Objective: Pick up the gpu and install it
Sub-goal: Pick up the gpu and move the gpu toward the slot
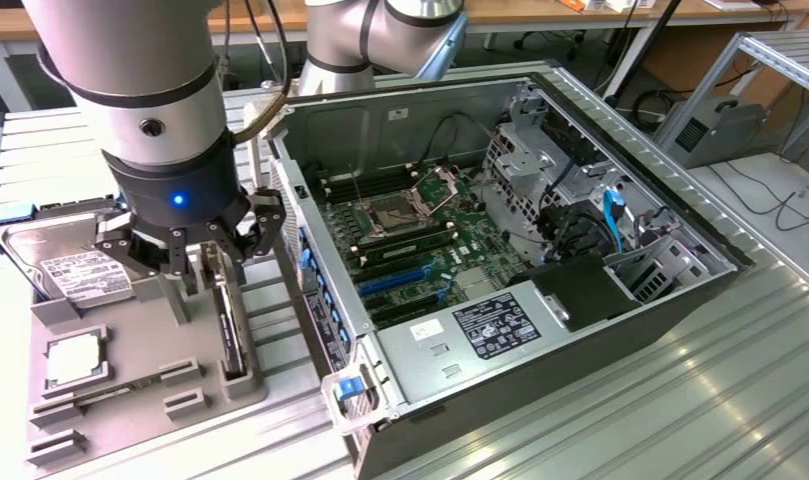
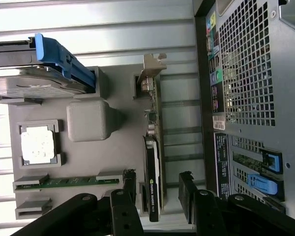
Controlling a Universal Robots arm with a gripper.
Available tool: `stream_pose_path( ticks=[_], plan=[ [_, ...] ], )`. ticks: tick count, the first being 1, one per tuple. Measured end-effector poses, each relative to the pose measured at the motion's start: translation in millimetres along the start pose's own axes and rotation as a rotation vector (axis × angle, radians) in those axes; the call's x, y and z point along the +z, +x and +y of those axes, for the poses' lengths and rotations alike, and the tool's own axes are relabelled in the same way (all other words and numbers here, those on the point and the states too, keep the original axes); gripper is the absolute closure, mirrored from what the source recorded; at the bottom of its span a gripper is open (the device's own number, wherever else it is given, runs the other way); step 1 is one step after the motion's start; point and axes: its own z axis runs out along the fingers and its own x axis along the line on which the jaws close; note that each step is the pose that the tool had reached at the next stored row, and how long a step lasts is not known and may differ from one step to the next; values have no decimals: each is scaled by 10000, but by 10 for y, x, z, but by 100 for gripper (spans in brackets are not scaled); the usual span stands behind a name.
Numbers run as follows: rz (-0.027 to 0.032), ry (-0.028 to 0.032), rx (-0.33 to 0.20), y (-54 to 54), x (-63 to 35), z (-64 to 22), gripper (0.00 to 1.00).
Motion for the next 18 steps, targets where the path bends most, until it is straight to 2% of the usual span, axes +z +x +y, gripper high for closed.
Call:
stream_pose_path(
  ticks=[10,14,18],
  plan=[
    [0,1,0,3,128,-4,52],
    [0,0,2,6,225,-8,52],
    [1,3,2,6,229,-8,52]
  ],
)
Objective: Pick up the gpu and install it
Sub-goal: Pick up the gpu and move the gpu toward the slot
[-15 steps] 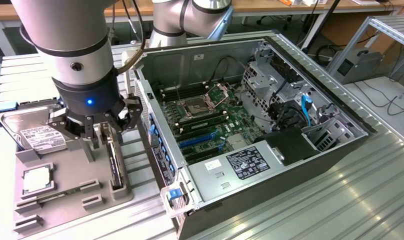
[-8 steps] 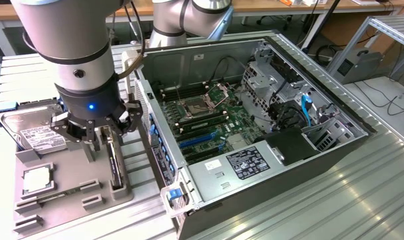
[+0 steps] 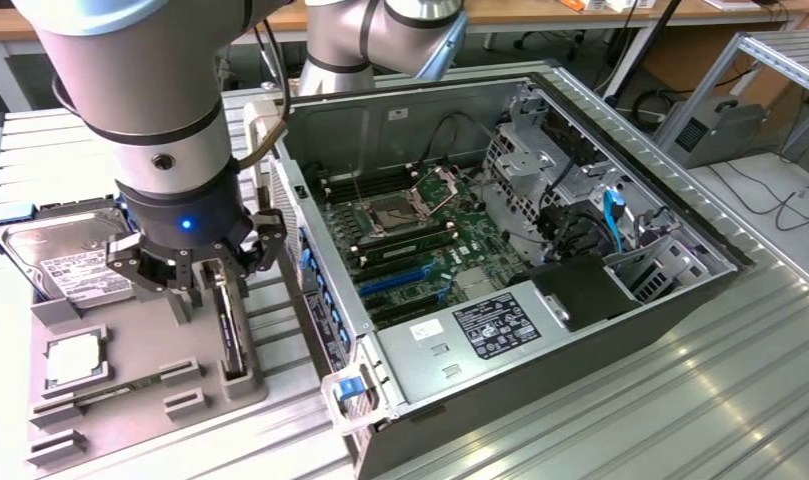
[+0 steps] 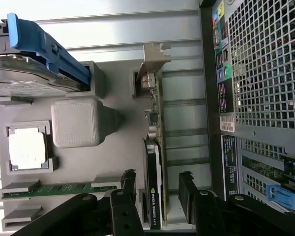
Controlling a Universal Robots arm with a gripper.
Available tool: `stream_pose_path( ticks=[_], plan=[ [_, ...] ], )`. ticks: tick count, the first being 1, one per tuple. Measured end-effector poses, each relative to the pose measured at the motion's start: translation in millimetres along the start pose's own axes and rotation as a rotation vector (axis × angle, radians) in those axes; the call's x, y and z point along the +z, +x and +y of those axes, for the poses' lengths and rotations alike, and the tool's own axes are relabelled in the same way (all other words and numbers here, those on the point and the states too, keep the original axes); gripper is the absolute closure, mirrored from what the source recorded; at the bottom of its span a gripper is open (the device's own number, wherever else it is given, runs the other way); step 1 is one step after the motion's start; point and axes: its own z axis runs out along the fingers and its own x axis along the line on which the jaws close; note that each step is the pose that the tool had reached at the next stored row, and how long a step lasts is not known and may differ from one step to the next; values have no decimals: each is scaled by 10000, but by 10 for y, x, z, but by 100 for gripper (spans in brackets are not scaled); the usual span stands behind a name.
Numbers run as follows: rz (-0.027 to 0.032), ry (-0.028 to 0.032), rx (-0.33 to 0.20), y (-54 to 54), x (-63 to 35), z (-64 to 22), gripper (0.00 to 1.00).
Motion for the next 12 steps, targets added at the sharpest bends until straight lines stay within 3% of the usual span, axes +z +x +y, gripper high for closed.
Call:
stream_pose_path(
  ticks=[5,12],
  plan=[
    [-3,-3,0,0,5,0,52],
    [-1,-1,0,2,91,-4,52]
  ],
)
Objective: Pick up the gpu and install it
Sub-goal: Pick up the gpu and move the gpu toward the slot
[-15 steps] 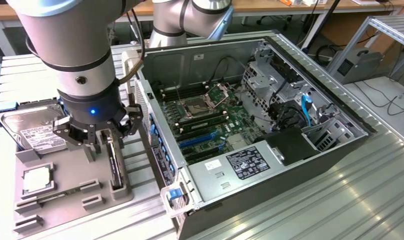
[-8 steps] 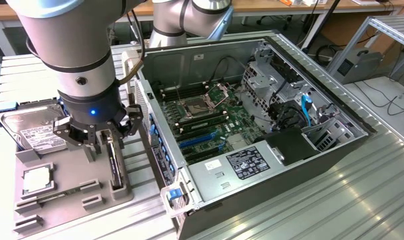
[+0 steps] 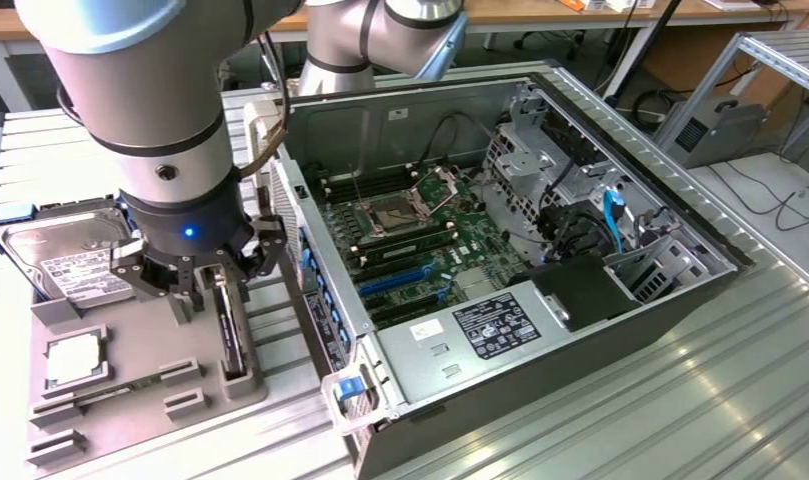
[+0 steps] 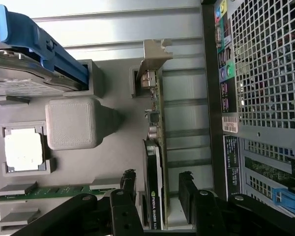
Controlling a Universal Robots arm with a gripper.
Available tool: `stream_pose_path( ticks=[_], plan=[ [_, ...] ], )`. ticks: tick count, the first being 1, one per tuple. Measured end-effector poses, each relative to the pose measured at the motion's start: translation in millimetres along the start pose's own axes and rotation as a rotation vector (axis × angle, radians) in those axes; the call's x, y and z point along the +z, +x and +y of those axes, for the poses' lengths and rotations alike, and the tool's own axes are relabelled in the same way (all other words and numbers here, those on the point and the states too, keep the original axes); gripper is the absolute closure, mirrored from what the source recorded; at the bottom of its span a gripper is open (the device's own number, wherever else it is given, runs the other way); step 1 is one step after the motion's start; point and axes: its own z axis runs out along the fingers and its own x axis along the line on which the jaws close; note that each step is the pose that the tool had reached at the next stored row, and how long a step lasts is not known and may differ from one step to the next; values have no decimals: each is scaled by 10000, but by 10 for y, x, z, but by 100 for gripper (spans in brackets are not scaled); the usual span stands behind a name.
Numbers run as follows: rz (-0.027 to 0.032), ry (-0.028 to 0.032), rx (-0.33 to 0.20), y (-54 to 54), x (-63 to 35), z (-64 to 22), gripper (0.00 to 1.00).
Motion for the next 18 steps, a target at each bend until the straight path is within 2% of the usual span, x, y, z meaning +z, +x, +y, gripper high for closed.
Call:
stream_pose_path(
  ticks=[1,4,9,14,17,18],
  plan=[
    [0,-1,0,0,20,-1,52],
    [0,-1,0,7,254,-11,52],
    [1,1,0,32,300,-15,52],
    [2,-1,0,18,302,-20,52],
    [2,0,1,18,301,-20,54],
    [2,0,0,18,302,-20,61]
  ],
)
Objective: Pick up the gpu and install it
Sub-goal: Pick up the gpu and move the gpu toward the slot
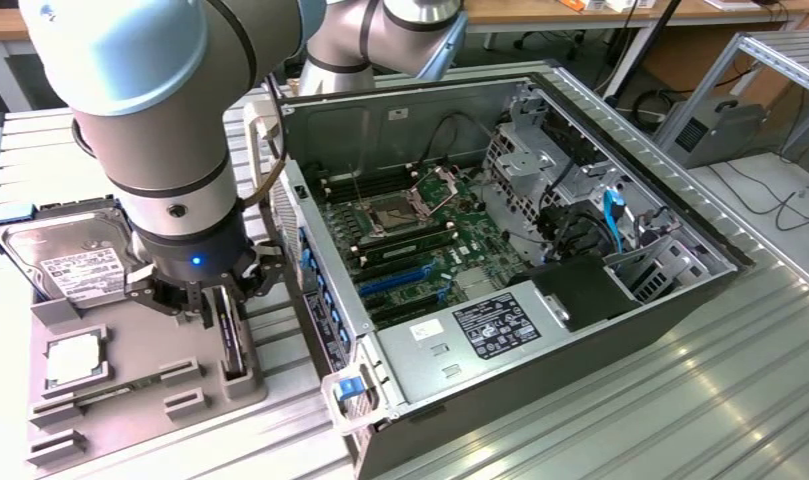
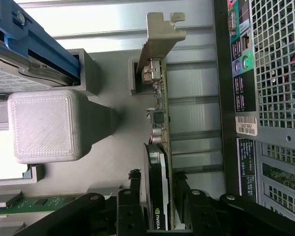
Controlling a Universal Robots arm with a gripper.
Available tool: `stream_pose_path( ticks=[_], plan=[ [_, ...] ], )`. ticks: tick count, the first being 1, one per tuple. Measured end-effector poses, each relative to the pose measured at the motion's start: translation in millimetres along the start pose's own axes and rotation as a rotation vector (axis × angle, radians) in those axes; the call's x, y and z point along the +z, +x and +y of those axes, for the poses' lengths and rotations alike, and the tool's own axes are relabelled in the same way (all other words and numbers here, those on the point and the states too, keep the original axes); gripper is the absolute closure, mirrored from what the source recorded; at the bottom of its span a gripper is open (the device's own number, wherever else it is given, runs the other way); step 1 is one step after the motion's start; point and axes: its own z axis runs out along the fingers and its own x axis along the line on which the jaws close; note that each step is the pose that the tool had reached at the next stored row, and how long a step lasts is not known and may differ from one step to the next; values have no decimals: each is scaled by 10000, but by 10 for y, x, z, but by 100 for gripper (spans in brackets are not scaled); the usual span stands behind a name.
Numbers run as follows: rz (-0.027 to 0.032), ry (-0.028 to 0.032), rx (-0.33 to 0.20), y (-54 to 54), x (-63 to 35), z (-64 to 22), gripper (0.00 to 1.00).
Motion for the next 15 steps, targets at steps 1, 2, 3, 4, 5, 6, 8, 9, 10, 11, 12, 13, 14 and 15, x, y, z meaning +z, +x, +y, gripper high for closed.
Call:
stream_pose_path(
  ticks=[1,2,3,4,5,6,8,9,10,11,12,13,14,15],
  plan=[
    [0,0,0,0,0,0,61],
    [0,-1,0,0,0,0,61],
    [-1,0,0,0,0,0,61],
    [-1,0,1,0,0,0,61],
    [-1,0,0,0,0,0,61],
    [0,0,0,0,0,0,61],
    [-1,0,1,0,0,0,61],
    [-1,-1,0,-1,1,0,61],
    [0,0,0,-2,0,0,61],
    [2,0,0,-6,0,0,61],
    [6,1,1,-10,0,0,61],
    [6,1,0,-10,0,0,61],
    [6,1,1,-10,0,0,61],
    [6,0,1,-10,1,0,61]
  ],
)
